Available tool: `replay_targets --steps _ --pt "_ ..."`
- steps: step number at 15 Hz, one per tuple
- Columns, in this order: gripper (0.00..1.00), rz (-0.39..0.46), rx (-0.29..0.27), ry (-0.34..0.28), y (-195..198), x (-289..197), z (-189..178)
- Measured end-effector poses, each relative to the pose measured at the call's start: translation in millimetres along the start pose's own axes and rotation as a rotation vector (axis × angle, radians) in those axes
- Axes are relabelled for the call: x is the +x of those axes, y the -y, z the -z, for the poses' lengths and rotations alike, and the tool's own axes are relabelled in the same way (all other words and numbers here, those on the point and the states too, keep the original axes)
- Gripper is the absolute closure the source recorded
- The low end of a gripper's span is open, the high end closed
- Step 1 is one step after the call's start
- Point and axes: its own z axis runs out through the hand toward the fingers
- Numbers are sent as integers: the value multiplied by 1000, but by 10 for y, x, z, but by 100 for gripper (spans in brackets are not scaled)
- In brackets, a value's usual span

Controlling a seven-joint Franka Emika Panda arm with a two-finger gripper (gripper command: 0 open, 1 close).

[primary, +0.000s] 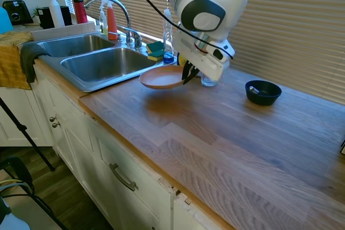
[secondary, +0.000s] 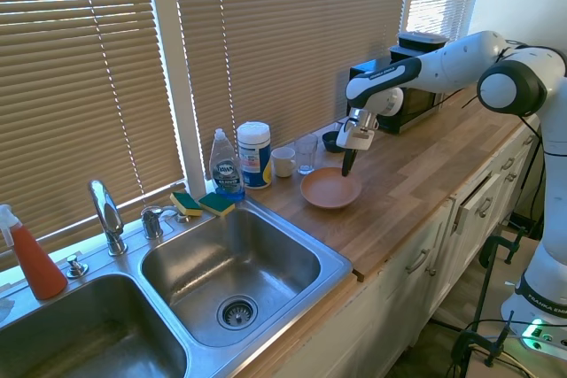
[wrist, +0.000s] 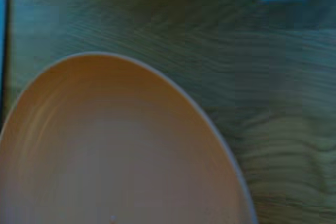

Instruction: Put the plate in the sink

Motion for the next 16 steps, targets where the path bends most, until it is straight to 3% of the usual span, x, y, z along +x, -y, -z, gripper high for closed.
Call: replay_targets --steps 6,10,16 --pt "100 73 12 48 741 -912 -231" --pt "100 102 22 60 916 -1178 -304" --pt "100 275 46 86 1903 -1856 -1156"
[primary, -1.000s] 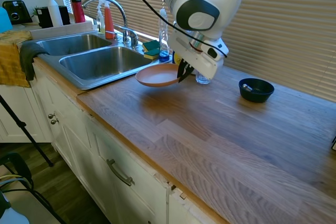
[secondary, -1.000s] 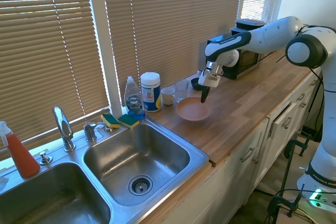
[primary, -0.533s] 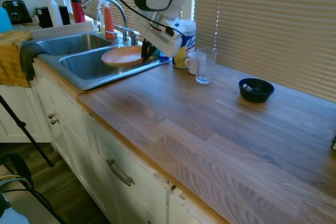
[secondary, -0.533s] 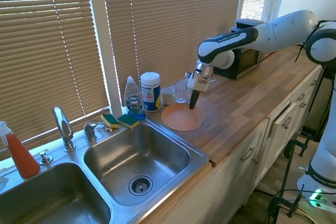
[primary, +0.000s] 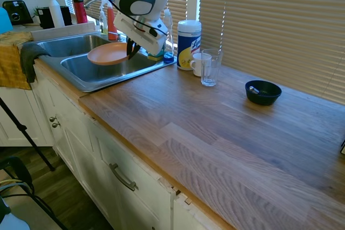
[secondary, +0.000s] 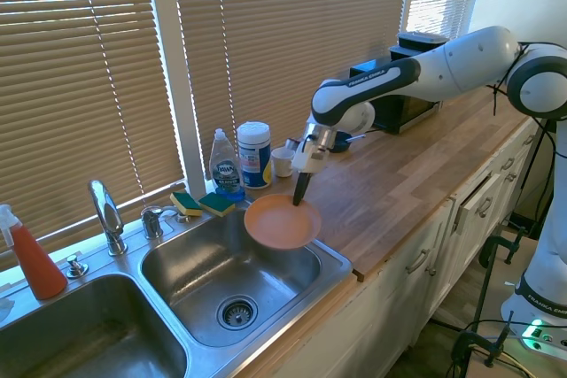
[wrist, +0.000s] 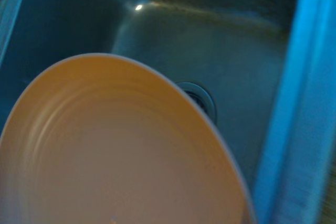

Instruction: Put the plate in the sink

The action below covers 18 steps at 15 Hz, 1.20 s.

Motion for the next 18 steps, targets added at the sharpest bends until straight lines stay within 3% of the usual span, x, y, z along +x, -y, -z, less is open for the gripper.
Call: replay_targets --steps 7,13,14,18 --pt "100 99 -101 -18 946 189 -997" --pt "100 106 -206 31 984 287 -1942" --pt "0 99 -215 36 960 315 -2029" --pt "0 87 -233 38 994 370 -2175"
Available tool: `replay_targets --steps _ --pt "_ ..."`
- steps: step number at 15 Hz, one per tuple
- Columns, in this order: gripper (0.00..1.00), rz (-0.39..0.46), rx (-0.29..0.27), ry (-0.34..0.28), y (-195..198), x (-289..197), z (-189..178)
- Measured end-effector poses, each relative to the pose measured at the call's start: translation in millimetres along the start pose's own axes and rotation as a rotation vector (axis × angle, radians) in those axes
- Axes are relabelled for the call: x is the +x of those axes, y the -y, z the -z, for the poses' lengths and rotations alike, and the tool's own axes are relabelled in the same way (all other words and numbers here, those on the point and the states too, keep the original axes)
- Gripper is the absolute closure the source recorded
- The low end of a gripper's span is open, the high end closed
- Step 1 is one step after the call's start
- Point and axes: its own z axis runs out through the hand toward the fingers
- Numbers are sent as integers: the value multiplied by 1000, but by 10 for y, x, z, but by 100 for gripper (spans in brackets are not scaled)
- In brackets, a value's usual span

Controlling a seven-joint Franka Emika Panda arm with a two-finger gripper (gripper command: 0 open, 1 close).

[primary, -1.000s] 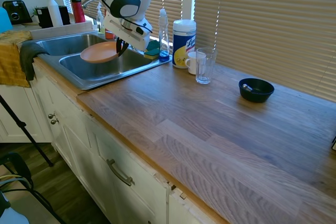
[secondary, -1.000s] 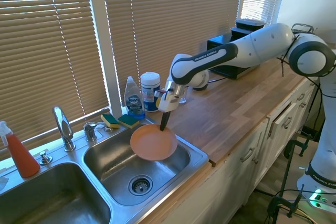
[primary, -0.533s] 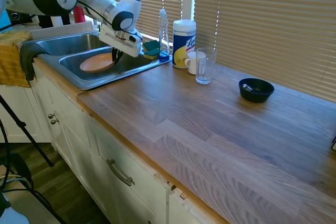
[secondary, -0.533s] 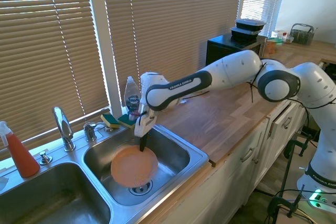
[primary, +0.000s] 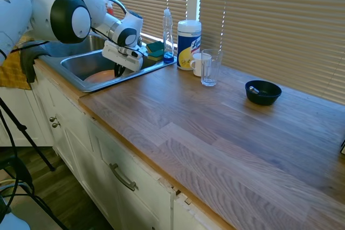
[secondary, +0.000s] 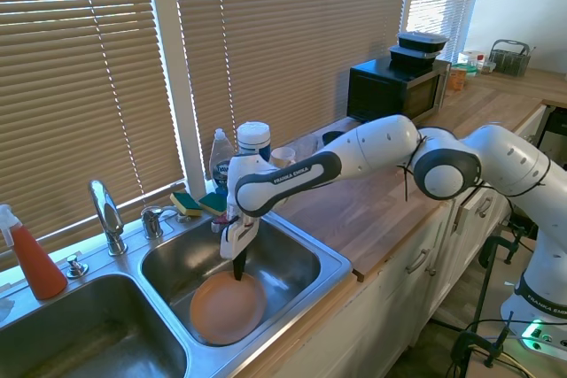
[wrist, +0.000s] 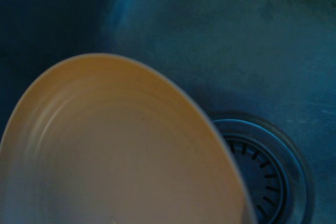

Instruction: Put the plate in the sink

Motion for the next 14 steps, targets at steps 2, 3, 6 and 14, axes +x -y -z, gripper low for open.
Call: replay_targets --steps 2,3,6,14 --pt "0 -3 -8 3 33 2 0" --pt "0 -2 -13 4 45 0 -2" --pt "0 -2 -16 4 53 3 -8" --pt "0 5 18 -35 215 -75 401"
